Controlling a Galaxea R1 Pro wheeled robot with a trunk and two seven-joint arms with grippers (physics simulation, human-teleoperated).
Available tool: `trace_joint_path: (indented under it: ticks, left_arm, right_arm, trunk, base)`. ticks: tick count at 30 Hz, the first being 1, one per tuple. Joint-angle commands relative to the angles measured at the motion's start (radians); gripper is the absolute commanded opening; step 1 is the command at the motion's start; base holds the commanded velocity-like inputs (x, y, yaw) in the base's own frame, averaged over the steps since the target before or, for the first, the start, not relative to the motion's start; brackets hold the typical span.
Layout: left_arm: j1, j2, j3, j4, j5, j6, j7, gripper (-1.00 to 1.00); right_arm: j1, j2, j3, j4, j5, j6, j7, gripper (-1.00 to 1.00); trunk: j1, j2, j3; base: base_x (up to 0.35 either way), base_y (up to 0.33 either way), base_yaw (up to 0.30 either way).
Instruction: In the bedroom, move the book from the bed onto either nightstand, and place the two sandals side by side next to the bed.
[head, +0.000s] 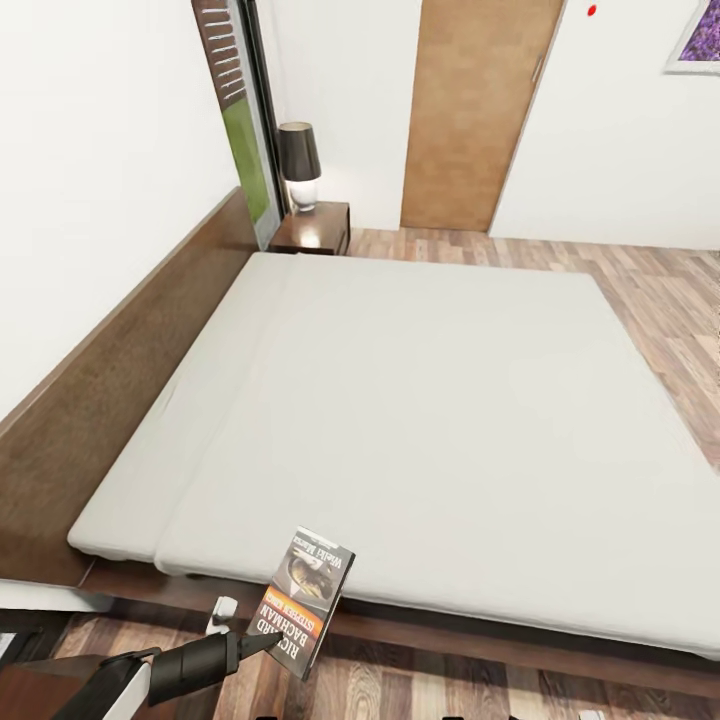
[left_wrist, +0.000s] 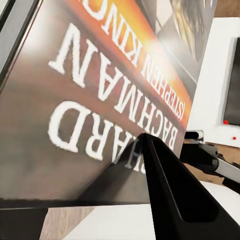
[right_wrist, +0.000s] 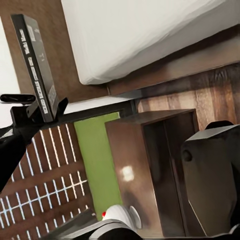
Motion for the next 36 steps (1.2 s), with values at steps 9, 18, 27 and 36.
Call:
trace_joint_path:
  ticks: [9,18,27,36]
  left_arm:
    - [0.0,0.001,-0.006,0.0,0.009,0.008,0.001,-1.0]
    - [0.0,0.001,-0.006,0.0,0.009,0.007,0.003,-1.0]
    - [0.0,0.001,-0.006,0.0,0.009,0.007,0.003,-1.0]
    - [0.0,0.001,-0.006,0.001,0.009,0.007,0.003,-1.0]
  right_arm:
    - [-0.001,-0.001,0.004,0.0,0.003,0.01,0.0,1.0]
    - [0.0,-0.001,0.004,0.0,0.003,0.01,0.0,1.0]
    - [0.0,-0.001,0.004,0.0,0.004,0.01,0.0,1.0]
    - [0.0,-0.001,0.004,0.0,0.004,0.01,0.0,1.0]
  trunk:
    - [0.001,-0.002,0.013]
    - [0.001,-0.002,0.028]
    - [0.001,-0.002,0.042]
    - [0.001,-0.002,0.057]
  base:
    - [0.0,0.0,-0.032]
    - [0.0,0.0,-0.013]
    - [0.0,0.0,-0.001]
    - [0.0,0.0,0.0]
